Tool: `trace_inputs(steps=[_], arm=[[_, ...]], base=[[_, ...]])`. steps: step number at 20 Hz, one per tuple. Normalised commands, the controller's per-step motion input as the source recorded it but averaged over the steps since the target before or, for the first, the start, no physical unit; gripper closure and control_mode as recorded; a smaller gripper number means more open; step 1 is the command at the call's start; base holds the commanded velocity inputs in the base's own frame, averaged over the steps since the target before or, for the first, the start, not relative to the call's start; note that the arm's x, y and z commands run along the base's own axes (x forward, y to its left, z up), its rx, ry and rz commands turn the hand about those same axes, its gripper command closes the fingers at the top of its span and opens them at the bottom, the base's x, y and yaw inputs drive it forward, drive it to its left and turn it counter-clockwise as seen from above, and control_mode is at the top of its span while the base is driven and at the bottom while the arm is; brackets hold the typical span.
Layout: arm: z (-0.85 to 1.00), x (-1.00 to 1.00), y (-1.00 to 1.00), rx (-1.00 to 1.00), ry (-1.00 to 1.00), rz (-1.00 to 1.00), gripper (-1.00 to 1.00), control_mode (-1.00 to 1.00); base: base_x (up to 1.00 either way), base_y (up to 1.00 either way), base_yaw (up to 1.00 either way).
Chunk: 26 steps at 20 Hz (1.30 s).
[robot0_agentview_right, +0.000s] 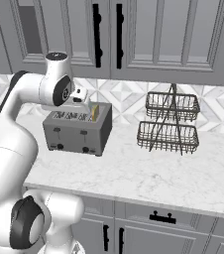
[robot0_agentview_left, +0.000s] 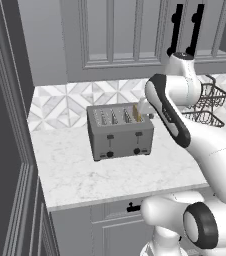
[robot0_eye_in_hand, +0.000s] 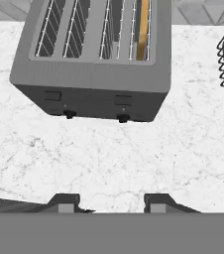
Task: Start the toaster. Once the lever pops up, take the bread to the plate on the dining counter.
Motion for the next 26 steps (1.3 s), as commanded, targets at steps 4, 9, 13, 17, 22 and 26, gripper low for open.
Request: trace_inputs(steps=[4,9,13,17,22,26], arm=[[-0.26,-0.06,-0.03,0.00,-0.04,-0.03,-1.00,-1.00],[-0.54,-0.32,-0.16,0.00,-0.21,-0.11,-1.00,-1.00],[-0.58,-0.06,-0.21,0.00,-0.18,-0.20,-1.00,-1.00],[-0.42,0.08,-0.13,0.01,-0.06,-0.15,-1.00,-1.00],[-0.19,0.37,-0.04,0.06,0.00,-0.06,-1.00,-1.00],[-0.03,0.45,-0.09,0.12,0.03,-0.01,-1.00,-1.00]], base=[[0.00,0.00,0.00],[0.00,0.00,0.00],[0.00,0.00,0.00],[0.00,0.00,0.00],[0.00,0.00,0.00],[0.00,0.00,0.00]])
